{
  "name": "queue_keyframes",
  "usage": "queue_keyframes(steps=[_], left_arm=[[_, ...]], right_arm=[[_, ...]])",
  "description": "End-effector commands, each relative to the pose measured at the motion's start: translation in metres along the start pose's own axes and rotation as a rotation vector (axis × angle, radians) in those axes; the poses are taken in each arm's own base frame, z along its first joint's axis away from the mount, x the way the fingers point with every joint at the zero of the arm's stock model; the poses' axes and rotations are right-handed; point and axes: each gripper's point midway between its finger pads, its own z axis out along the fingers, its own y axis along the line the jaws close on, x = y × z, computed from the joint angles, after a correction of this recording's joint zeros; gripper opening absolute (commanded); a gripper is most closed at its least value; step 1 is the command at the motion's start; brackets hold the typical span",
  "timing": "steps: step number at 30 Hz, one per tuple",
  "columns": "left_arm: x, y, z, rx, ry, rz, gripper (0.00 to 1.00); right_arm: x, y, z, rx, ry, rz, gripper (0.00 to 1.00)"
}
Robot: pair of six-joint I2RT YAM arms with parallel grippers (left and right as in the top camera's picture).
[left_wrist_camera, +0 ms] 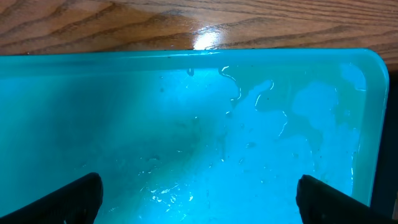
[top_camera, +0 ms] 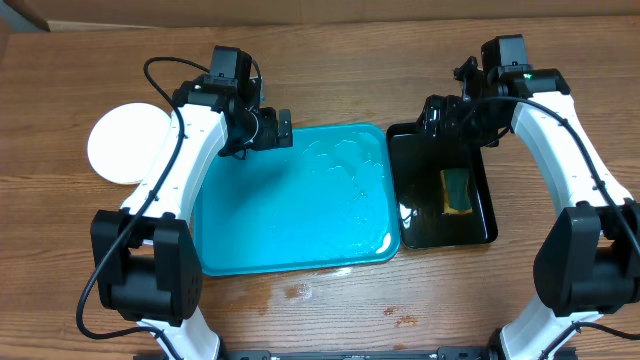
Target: Clean dirty plates on tray and stack at the side
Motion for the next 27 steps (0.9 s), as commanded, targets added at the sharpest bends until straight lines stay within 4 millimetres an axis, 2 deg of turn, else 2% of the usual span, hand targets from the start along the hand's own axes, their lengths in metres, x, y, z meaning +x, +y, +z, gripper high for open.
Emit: queue_keyframes(steps=[1, 3, 7, 10, 15, 16, 20, 23, 27], left_arm=[[0.001, -0.002, -0.006, -0.004, -0.016, 0.016, 1.00], [0.001, -0.002, -0.006, -0.004, -0.016, 0.016, 1.00], [0.001, -0.002, -0.006, -0.004, -0.016, 0.016, 1.00], [0.001, -0.002, -0.006, -0.004, -0.016, 0.016, 1.00], [0.001, -0.002, -0.006, -0.004, -0.016, 0.016, 1.00], [0.001, -0.002, -0.006, -0.004, -0.016, 0.016, 1.00], [0.001, -0.002, -0.006, -0.004, -0.016, 0.016, 1.00], [0.001, -0.002, -0.006, -0.004, -0.016, 0.016, 1.00], [0.001, -0.002, -0.006, -0.004, -0.016, 0.016, 1.00]], right_arm=[[-0.006, 0.004, -0.007, -0.010, -0.026, -0.011, 1.00], [-0.007, 0.004, -0.007, -0.010, -0.027, -0.012, 1.00], [-0.011, 0.016, -0.036, -0.023, -0.099, -0.040, 1.00], [-0.014, 0.032, -0.076, -0.042, -0.198, -0.078, 1.00], [-0.005, 0.061, -0.166, -0.078, -0.417, -0.155, 1.00], [-0.002, 0.061, -0.185, -0.053, -0.474, -0.177, 1.00], [0.022, 0.069, -0.263, -0.007, -0.695, -0.215, 1.00], [0.051, 0.080, -0.310, -0.027, -0.822, -0.253, 1.00], [0.090, 0.078, -0.350, 0.040, -0.944, -0.339, 1.00]])
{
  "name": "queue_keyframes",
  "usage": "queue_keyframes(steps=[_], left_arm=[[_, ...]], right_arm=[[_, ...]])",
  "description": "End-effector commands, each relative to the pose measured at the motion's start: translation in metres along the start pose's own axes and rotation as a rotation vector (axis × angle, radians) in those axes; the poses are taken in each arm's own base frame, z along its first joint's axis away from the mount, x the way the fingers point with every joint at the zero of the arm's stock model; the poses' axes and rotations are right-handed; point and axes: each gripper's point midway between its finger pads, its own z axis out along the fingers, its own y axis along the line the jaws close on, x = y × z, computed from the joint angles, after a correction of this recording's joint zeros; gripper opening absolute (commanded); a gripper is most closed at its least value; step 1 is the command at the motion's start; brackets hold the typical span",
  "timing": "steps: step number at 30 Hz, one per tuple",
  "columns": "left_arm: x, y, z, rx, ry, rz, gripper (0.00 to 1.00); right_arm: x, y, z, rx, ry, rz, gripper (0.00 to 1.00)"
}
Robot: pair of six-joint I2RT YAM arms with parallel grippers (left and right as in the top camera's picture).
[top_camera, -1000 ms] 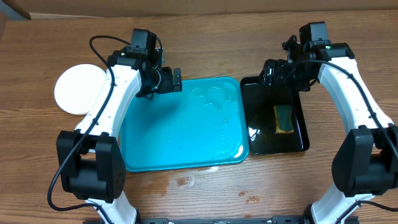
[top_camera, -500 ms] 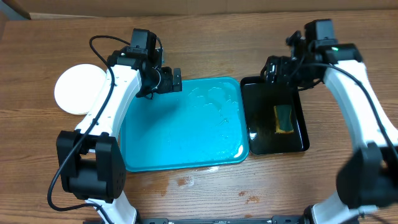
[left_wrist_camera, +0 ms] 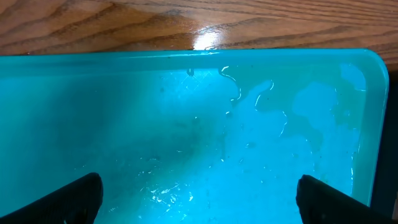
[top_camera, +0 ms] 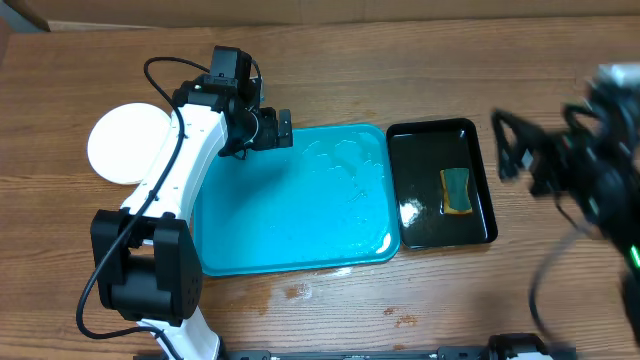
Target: Clean dirty plates on tray and stack at the side
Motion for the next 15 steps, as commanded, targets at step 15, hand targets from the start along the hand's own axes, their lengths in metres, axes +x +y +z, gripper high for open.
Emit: queue_keyframes(steps=[15], left_arm=[[0.001, -0.002, -0.006, -0.004, -0.016, 0.016, 1.00]], right_arm=[[0.067, -0.007, -0.070, 0.064, -0.552, -0.321, 1.00]])
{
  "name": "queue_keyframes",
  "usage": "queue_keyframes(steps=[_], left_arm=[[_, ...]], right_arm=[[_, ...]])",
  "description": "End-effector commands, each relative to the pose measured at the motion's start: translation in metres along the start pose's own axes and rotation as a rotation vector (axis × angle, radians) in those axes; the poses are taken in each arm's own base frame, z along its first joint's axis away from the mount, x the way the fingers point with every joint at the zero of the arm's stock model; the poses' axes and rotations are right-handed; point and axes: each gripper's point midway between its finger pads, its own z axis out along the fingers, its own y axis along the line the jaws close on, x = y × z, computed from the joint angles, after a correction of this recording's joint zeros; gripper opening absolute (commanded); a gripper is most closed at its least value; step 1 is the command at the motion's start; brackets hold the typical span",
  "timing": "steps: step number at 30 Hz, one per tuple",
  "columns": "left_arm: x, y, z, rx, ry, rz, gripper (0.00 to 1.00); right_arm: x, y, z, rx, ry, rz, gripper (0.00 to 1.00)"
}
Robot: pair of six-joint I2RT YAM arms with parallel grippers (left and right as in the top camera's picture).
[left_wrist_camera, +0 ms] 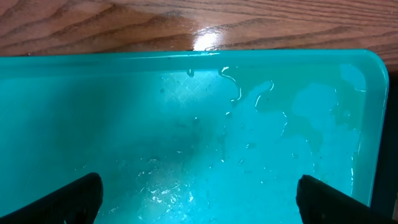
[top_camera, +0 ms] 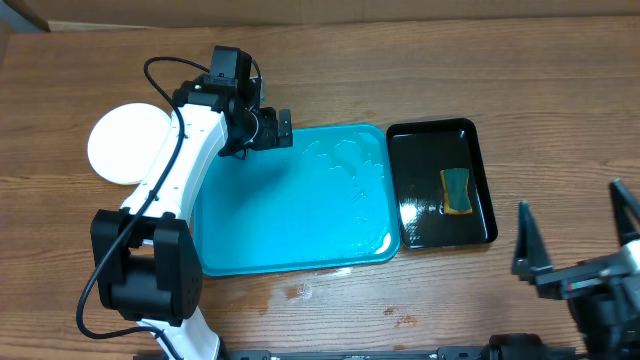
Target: Clean dirty plates on tray and stack at the side
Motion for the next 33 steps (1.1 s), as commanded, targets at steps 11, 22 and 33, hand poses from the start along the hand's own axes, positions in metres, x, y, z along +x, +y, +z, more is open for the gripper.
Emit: queue_keyframes(steps=[11, 22, 33], left_arm=[[0.001, -0.002, -0.007, -0.004, -0.015, 0.015, 1.00], [0.001, -0.002, -0.007, -0.004, -0.015, 0.015, 1.00], [0.001, -0.002, -0.007, -0.004, -0.015, 0.015, 1.00]], right_arm=[[0.079, 0.004, 0.014, 0.018, -0.302, -0.070, 1.00], [0.162, 0.007, 0.035, 0.001, -0.135, -0.039, 1.00], [0.221, 0.008, 0.040, -0.001, 0.030, -0.011, 1.00]])
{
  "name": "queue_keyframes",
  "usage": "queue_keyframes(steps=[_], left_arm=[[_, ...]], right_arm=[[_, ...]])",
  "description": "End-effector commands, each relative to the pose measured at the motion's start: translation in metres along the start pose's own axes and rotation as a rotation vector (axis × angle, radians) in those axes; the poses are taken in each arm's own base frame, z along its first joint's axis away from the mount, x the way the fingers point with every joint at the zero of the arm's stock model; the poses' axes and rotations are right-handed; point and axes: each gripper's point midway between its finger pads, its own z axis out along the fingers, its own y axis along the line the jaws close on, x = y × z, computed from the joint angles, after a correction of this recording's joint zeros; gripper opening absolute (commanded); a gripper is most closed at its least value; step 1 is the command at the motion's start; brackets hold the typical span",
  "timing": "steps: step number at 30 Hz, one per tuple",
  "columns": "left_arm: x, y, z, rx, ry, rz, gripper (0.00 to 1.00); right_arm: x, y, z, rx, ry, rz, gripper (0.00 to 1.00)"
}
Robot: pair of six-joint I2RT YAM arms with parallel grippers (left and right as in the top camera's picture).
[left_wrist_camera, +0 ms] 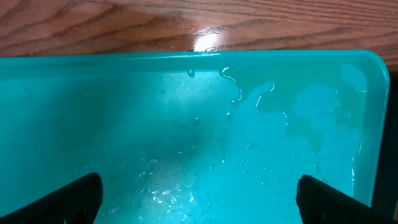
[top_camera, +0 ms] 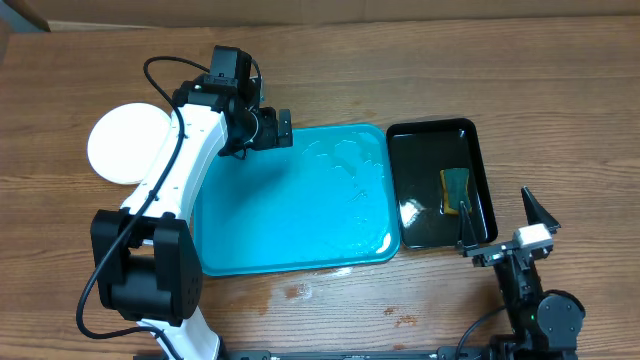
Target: Clean dirty plates on tray and stack at the side
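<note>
The wet teal tray (top_camera: 290,205) lies mid-table with no plate on it, only water streaks (left_wrist_camera: 249,106). A white plate (top_camera: 125,143) rests on the wood to its left. My left gripper (top_camera: 281,128) hovers over the tray's far left corner, open and empty; in the left wrist view its gripper (left_wrist_camera: 199,202) shows both dark fingertips (left_wrist_camera: 74,199) wide apart over the wet surface. My right gripper (top_camera: 500,215) is low at the front right, beside the black tray's near right corner, fingers spread, pointing away from the front edge and holding nothing.
A black tray (top_camera: 420,215) stands right of the teal one with a green-and-yellow sponge (top_camera: 456,190) in it. Drops of water mark the wood (top_camera: 300,290) in front of the teal tray. A cardboard edge runs along the table's back.
The right arm has moved from the lower right edge of the overhead view to a folded pose at the front right, by the black tray. The left arm and the tray are unchanged.
At first my right gripper hung over the far end of the black tray, the sponge lying in it. Then the arm was a blur at the right, then at the lower right edge, now folded at the front. The left gripper stayed open over the teal tray throughout.
</note>
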Motion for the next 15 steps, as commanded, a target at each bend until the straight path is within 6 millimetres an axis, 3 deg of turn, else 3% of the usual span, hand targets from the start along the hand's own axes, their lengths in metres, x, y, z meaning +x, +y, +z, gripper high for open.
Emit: queue_keyframes(steps=[1, 4, 15], left_arm=[[0.001, -0.002, -0.007, -0.002, -0.013, 0.015, 1.00], [0.001, -0.003, -0.007, -0.001, -0.013, 0.015, 1.00], [0.001, -0.002, -0.007, -0.002, -0.013, 0.015, 1.00]], right_arm=[[0.016, 0.001, -0.001, 0.000, 0.054, 0.010, 1.00], [0.037, 0.001, -0.003, 0.007, 0.138, 0.024, 1.00], [0.038, -0.007, -0.003, 0.051, 0.143, 0.018, 1.00]])
